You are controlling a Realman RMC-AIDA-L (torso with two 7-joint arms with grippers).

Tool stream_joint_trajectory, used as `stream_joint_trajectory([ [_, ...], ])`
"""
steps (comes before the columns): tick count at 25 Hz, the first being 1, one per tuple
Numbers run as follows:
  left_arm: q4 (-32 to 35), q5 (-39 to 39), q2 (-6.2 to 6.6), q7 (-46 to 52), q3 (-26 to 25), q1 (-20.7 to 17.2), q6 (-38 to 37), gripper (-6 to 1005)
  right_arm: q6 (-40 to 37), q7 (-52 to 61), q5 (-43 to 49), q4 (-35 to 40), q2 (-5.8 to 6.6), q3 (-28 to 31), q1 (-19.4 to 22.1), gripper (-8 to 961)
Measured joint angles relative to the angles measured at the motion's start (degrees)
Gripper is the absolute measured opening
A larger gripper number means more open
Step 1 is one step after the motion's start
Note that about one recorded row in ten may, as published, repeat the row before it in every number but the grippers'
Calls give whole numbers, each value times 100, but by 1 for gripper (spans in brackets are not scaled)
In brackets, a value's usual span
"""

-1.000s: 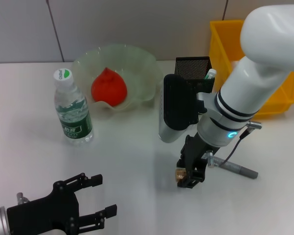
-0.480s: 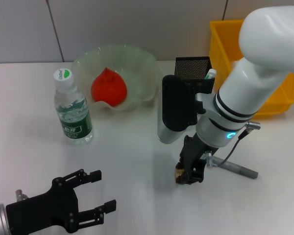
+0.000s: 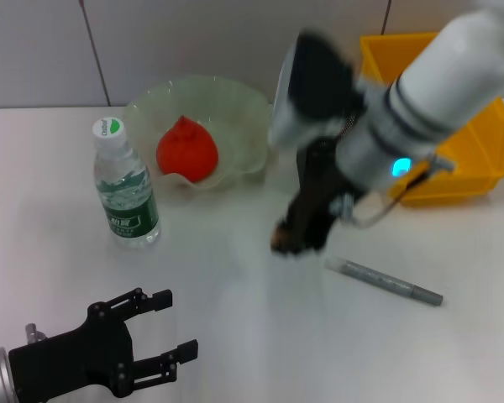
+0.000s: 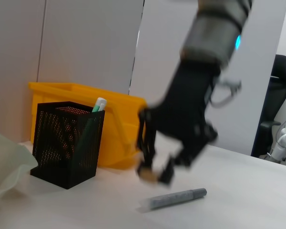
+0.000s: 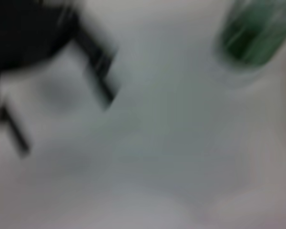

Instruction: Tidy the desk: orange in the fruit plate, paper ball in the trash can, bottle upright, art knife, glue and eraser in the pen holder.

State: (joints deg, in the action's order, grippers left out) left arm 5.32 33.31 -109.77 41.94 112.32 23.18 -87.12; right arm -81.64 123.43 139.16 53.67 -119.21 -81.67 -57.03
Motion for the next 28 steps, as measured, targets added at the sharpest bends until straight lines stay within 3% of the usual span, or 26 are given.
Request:
stream_joint_trajectory([
  [4,-5,0,0,8,0,5,0,816,-234,570,305,806,12,999,56,298],
  [8,-5,-1,-3,8,0,6,0,816,74,1142,703,1089,15,1596,58,308],
  [19,-8,0,-40,8,0,-1,0,816,1171,1959,1540,589,21,1693,32,337],
  [28,9,14,-44,20,0,2,1,816,1511,1971,1611,309,16,1749,23,361],
])
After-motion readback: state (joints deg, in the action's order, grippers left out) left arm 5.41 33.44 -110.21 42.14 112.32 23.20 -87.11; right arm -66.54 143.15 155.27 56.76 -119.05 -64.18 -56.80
